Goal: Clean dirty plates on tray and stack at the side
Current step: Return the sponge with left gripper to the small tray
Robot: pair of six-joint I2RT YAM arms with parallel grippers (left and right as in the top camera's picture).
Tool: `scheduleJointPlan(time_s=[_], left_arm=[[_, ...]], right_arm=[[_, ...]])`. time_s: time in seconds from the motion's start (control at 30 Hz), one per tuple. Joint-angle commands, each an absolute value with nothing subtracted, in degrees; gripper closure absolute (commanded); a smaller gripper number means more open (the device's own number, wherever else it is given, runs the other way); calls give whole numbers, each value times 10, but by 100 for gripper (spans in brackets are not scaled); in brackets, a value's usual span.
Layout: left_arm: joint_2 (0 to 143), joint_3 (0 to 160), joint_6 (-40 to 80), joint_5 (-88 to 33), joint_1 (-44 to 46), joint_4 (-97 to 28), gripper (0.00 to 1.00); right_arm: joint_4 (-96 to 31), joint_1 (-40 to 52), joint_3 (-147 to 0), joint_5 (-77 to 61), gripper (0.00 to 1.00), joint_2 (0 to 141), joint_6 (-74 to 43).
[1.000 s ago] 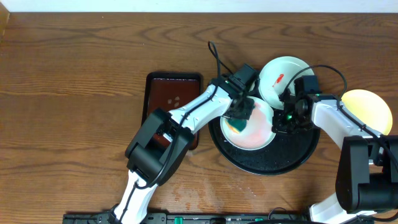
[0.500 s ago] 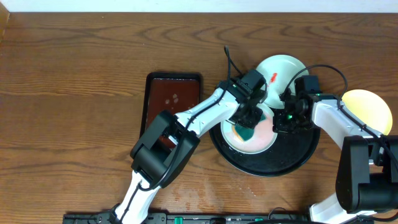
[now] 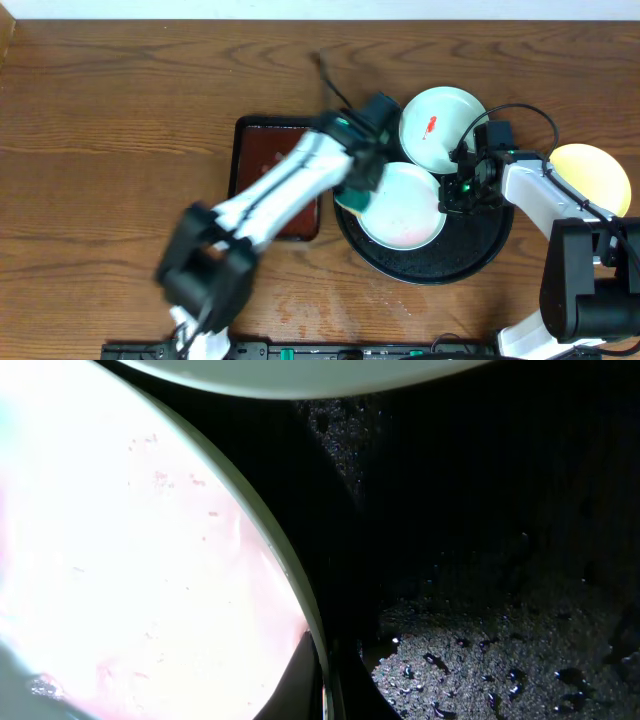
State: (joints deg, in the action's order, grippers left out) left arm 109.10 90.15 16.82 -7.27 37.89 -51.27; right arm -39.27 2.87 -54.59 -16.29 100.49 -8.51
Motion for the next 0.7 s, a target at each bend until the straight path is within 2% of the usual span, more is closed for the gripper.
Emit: scheduleJointPlan(time_s=[0.0,0.27,0.33,0.57,0.6,0.67], left_arm=[[1017,899,183,-51,311,-542,92],[1025,839,182,-46,199,-561,92],[1030,805,177,-46,185,-545,87],[1024,772,177,-46,166,-521,83],[1017,778,177,-47,166,-522,77],[1003,787,177,-51,167,-526,75]], right_arm=[[-379,31,-538,-136,97,1019,-81],[-354,31,-538,-193,99,1018,-81],[-366,31,-538,-199,99,1013,-92],[-410,34,-539,-108,99,917,-94],[-416,40,-539,-89,99,879,-94],[-421,52,-539,-63,99,834,-94]])
